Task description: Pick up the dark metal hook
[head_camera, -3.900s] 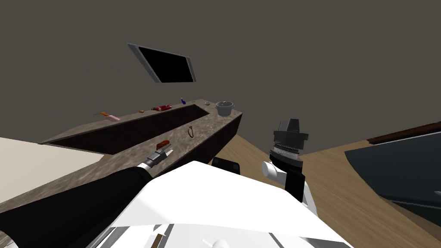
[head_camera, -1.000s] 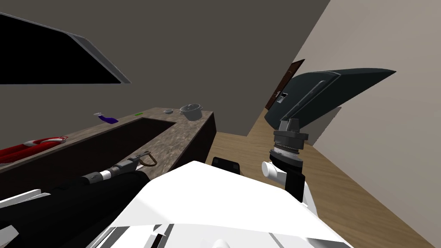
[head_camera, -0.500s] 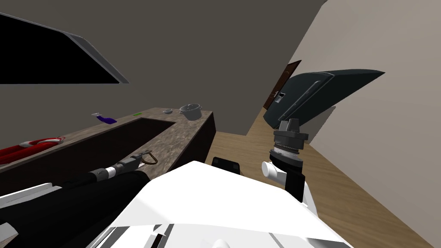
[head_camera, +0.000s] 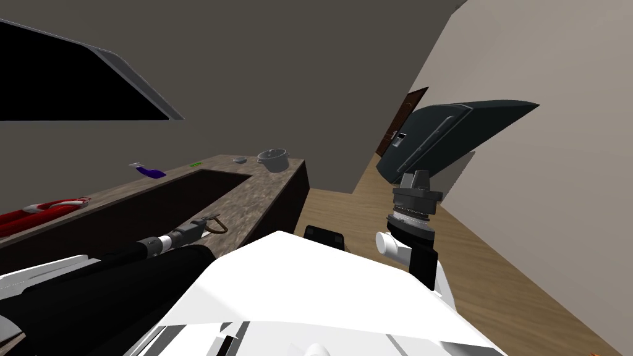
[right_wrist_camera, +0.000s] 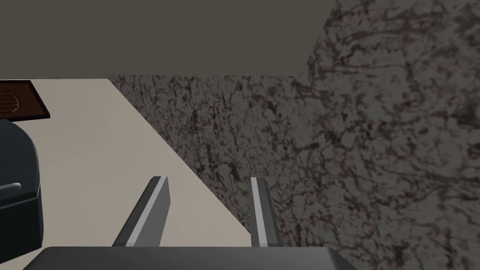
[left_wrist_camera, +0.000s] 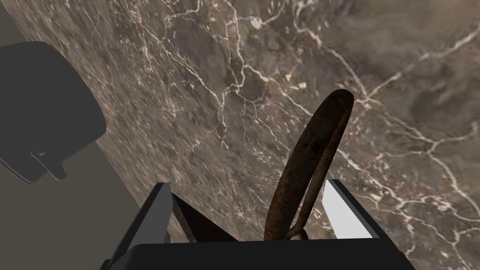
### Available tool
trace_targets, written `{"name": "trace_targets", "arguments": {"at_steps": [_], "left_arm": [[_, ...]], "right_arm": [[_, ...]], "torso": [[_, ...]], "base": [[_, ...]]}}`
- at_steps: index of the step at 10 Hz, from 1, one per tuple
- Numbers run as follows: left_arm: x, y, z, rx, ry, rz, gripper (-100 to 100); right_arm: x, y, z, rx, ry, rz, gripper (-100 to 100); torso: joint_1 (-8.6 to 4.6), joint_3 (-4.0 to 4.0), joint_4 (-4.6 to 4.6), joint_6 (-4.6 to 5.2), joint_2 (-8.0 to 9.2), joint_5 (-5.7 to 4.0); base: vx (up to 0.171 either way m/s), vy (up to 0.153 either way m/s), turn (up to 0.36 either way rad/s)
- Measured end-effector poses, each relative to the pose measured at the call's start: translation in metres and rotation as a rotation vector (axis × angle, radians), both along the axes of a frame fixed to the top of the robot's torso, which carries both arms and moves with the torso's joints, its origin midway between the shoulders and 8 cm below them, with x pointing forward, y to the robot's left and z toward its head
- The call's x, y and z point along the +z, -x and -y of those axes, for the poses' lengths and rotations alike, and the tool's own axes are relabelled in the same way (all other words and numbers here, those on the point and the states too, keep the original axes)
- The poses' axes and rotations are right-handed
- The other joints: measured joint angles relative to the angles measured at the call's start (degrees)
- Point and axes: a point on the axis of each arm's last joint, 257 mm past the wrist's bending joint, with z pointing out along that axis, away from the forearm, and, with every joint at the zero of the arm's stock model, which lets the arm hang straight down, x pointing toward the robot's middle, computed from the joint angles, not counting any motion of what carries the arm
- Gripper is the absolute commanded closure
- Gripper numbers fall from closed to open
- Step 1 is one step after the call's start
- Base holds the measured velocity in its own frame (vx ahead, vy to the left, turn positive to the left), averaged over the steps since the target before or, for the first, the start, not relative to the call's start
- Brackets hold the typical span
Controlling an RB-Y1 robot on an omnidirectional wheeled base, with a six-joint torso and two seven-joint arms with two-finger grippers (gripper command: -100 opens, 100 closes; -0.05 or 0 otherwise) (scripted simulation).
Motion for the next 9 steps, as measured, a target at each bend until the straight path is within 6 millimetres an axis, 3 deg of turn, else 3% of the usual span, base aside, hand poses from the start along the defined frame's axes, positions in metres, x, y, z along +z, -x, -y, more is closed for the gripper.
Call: {"name": "trace_targets", "arguments": {"at_steps": [4, 5, 9], "left_arm": [[-0.0005, -0.0065, -0.0086, 0.025, -0.008, -0.004, -100], [-0.0003, -0.0067, -0.009, 0.026, -0.009, -0.004, 100], [-0.0006, -0.0062, -0.009, 0.027, -0.008, -0.004, 100]], "right_arm": [[0.0, 0.0, 0.0, 0.0, 0.0, 0.0, 0], [0.0, 0.0, 0.0, 0.0, 0.0, 0.0, 0], [0.0, 0.0, 0.0, 0.0, 0.0, 0.0, 0]], "torso": [[0.02, -0.02, 0.0, -0.02, -0.03, 0.0], [0.04, -0.04, -0.01, -0.03, -0.08, 0.01], [0.03, -0.07, -0.02, -0.01, -0.14, -0.01]], "base": [[-0.025, -0.007, -0.016], [0.0, 0.0, 0.0], [0.0, 0.0, 0.0]]}}
